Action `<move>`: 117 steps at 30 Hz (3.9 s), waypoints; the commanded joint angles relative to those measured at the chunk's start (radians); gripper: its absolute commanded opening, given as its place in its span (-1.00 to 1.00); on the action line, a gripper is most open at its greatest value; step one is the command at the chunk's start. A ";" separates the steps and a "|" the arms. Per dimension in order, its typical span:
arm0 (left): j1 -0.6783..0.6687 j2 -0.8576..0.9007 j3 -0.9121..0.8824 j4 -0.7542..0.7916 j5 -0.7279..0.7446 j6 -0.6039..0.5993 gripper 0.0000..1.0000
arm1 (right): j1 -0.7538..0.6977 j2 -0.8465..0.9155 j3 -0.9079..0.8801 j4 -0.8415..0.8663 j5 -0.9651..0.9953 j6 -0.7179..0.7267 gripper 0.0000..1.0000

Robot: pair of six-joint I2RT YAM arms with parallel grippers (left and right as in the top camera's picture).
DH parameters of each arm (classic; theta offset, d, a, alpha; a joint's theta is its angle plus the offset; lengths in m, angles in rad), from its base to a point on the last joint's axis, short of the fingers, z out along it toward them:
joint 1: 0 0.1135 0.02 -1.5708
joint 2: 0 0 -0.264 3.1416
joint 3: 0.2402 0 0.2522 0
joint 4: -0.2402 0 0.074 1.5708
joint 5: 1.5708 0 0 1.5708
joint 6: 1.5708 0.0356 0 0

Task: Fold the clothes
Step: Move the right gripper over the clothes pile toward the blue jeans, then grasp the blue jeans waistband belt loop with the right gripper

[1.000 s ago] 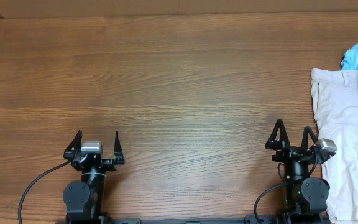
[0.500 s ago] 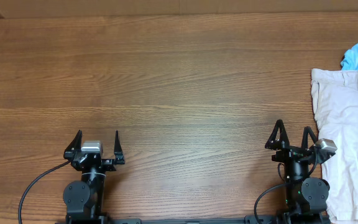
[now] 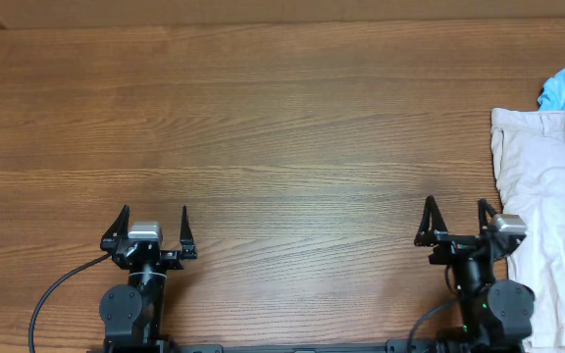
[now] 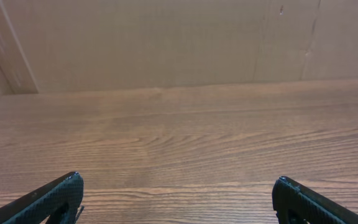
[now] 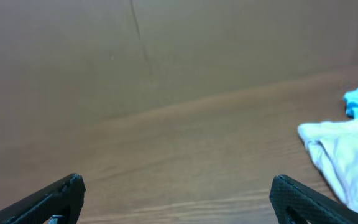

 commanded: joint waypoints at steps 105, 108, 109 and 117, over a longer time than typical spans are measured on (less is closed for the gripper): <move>-0.013 -0.010 -0.003 -0.001 -0.010 0.019 1.00 | -0.649 2.268 1.567 -0.300 0.350 -0.687 -0.38; -0.013 -0.010 -0.003 -0.001 -0.010 0.019 1.00 | -0.644 2.268 1.567 -0.299 0.387 -0.694 -0.38; -0.013 -0.010 -0.003 -0.001 -0.010 0.019 1.00 | -0.637 2.268 1.567 -0.300 0.395 -0.706 -0.38; -0.013 -0.010 -0.003 -0.001 -0.010 0.019 1.00 | -0.537 2.268 1.567 -0.255 0.542 -0.794 0.04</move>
